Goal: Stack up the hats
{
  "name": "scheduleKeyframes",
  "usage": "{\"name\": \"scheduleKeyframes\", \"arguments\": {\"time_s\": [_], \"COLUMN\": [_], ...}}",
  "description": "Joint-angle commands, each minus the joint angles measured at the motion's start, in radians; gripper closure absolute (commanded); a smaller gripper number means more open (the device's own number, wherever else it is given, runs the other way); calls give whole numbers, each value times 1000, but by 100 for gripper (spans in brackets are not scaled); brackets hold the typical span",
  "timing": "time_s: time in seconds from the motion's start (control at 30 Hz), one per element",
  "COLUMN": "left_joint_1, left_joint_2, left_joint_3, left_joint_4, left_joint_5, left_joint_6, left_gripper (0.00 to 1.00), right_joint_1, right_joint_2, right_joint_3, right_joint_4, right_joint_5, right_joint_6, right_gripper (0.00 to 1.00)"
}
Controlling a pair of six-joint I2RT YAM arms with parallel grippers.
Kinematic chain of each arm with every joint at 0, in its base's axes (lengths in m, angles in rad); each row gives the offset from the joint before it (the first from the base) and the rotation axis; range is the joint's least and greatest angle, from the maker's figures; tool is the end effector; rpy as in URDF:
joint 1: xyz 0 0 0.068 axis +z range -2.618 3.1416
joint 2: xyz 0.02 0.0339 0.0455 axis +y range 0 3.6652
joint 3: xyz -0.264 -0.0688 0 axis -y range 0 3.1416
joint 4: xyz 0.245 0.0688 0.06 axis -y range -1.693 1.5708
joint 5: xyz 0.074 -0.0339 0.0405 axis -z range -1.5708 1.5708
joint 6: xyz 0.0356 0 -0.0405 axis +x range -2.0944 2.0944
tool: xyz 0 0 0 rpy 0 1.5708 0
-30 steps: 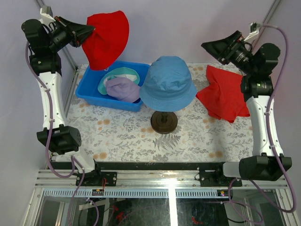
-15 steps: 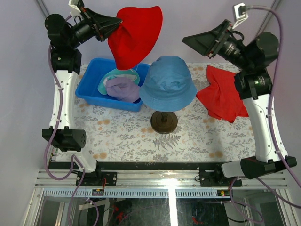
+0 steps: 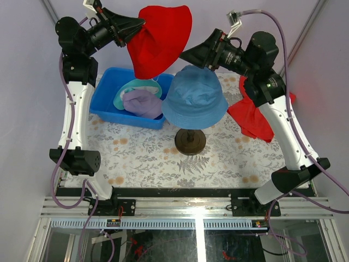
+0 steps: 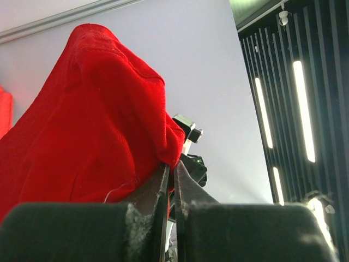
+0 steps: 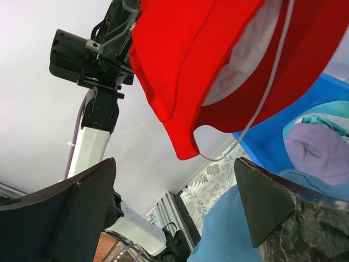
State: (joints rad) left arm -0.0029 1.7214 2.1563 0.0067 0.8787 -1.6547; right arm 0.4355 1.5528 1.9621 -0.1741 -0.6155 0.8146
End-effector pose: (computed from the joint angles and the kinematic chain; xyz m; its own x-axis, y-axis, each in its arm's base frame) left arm 0.3439 -0.0284 0.5735 -0.7313 -0.6338 -0.2521 0.3674 -0.0545 -0.9285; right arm 0.2782 0.1521 0.5540 -0.4759 0.4337 -0.7651 -0.7393 0.2739 0.6151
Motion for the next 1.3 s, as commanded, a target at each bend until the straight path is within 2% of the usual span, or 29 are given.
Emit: {"name": "scheduleKeyframes", "arguments": {"time_s": [0.0, 0.37, 0.53, 0.63, 0.7, 0.77, 0.83, 0.87, 1.07, 1.27], "left_joint_1": [-17, -33, -34, -34, -35, -35, -35, -34, -36, -46], "left_joint_2": [-29, -28, -27, -30, -39, -49, -59, -62, -84, -109], "left_joint_3": [-12, -20, -19, -25, -49, -75, -100, -112, -169, -215], "left_joint_4": [74, 109, 105, 92, 94, 94, 105, 107, 78, 36], "left_joint_5": [-9, -15, -10, -5, -5, -2, -2, -3, 12, 29], "left_joint_6": [-26, -62, -71, -58, -52, -46, -46, -43, 8, 49], "left_gripper": [100, 100, 100, 100, 100, 100, 100, 100, 100, 100], "right_joint_1": [31, 56, 63, 67, 67, 68, 69, 69, 68, 69], "right_joint_2": [-5, 47, 69, 81, 84, 84, 81, 76, 29, -64], "right_joint_3": [55, 86, 106, 121, 130, 129, 125, 118, 57, -35], "right_joint_4": [52, 102, 105, 98, 94, 97, 95, 94, 98, 18], "right_joint_5": [53, 81, 86, 87, 85, 84, 87, 88, 70, 90], "right_joint_6": [-41, -29, -24, -18, -13, -5, 1, 4, 61, 49], "right_gripper": [5, 9, 15, 29, 43, 62, 87, 93, 100, 100]}}
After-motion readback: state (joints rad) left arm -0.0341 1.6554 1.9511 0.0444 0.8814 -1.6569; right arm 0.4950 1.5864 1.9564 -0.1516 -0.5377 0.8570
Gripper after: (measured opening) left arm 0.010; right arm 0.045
